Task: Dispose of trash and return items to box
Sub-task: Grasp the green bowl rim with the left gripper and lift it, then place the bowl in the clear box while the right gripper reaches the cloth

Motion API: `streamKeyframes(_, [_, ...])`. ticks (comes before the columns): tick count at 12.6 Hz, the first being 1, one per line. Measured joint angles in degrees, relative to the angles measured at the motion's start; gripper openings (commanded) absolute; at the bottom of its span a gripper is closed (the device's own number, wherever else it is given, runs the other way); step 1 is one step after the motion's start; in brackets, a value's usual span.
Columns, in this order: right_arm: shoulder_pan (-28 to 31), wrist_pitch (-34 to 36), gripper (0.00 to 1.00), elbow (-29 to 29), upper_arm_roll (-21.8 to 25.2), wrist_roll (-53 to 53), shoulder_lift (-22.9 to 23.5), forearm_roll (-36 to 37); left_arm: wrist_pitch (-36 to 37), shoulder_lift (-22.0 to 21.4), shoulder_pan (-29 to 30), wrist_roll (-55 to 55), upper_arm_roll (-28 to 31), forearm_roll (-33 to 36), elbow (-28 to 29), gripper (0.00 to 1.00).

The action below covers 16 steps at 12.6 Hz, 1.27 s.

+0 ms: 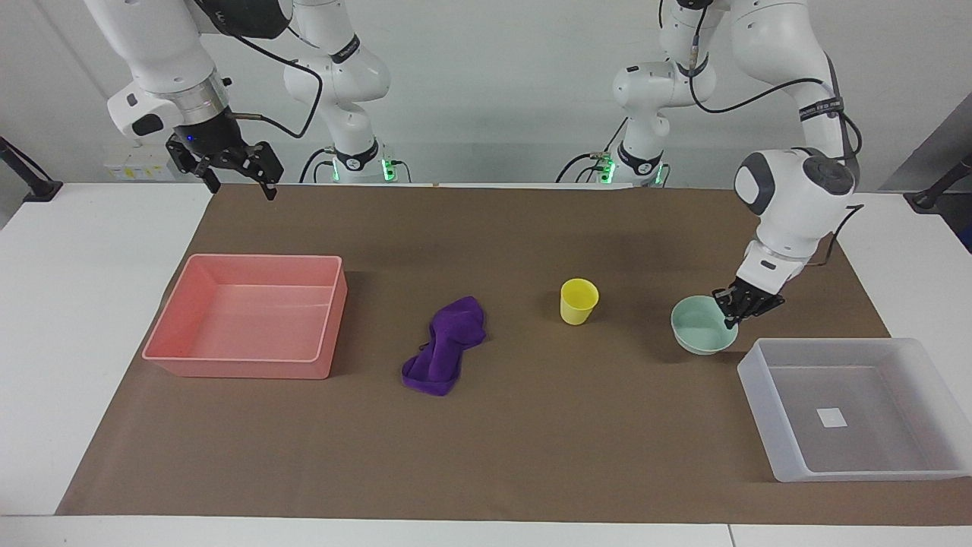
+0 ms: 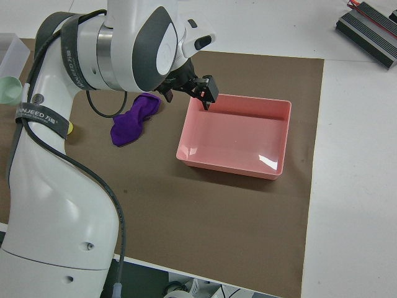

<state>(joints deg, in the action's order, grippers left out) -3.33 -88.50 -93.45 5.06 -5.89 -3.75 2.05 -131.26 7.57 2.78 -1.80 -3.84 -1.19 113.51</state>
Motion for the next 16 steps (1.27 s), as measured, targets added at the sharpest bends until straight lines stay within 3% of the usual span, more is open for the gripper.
streamKeyframes(4, [-1.46, -7.24, 1.0, -1.34, -0.64, -1.05, 0.5, -1.29, -0.94, 1.7, 0.63, -0.56, 0.31, 0.1, -6.12, 0.0])
streamKeyframes(9, [-11.42, -22.23, 1.0, -4.91, -1.04, -13.17, 7.15, -1.35, -1.73, 8.28, 5.84, -1.14, 0.44, 0.15, -16.86, 0.0])
streamKeyframes(16, [-18.83, -35.58, 1.0, -5.09, -1.07, -21.79, 18.18, -4.24, 0.27, 25.83, 11.85, -1.49, 0.49, 1.16, -37.54, 0.0])
